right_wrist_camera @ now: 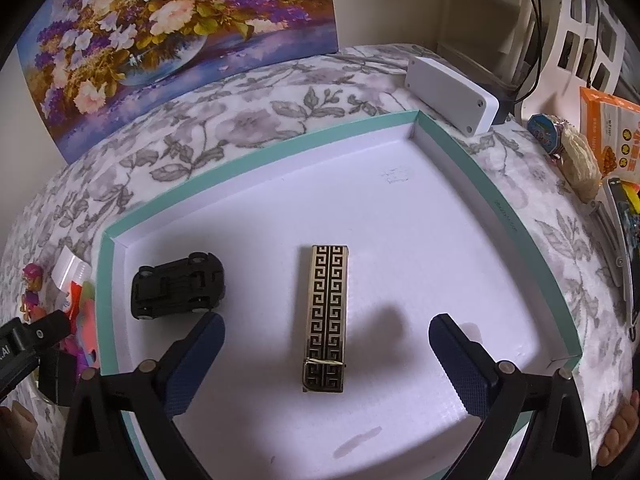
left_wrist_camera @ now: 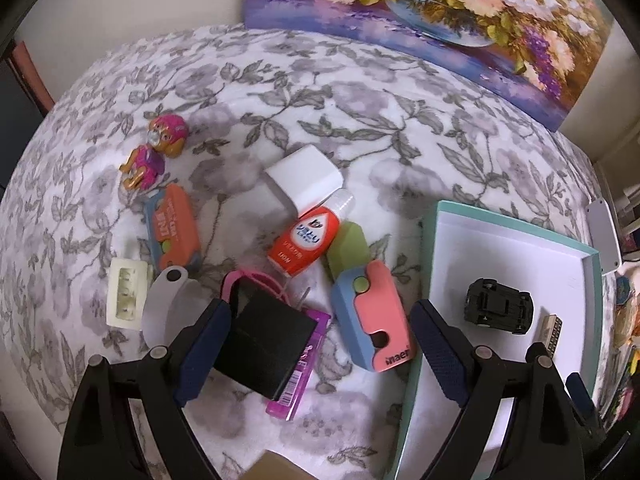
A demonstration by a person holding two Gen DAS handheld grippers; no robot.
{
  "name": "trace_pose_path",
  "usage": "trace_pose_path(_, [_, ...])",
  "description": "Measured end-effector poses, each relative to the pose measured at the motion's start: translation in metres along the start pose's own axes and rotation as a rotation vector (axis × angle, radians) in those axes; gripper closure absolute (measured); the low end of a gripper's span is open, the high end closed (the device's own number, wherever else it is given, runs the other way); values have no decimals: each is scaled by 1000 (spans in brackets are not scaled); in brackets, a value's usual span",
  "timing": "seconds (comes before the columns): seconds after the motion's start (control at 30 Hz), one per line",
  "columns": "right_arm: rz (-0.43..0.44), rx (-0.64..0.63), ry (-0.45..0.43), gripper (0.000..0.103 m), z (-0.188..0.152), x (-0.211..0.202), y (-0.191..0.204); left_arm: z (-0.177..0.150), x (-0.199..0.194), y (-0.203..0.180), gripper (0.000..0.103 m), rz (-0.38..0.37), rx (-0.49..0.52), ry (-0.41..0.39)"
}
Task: Organize rigid objects
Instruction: 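Move both tools back over the remaining items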
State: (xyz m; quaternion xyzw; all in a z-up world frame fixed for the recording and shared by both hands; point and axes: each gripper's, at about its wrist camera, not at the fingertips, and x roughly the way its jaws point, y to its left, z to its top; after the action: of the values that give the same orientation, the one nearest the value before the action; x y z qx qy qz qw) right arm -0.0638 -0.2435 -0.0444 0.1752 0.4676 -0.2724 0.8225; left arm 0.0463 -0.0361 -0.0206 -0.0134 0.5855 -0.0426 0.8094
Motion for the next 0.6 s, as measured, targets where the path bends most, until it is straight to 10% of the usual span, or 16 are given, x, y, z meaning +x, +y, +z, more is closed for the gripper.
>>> trace_pose_path(0.6, [176, -34, -259, 0, 13, -81, 35, 18, -60, 79, 11, 71, -113, -116])
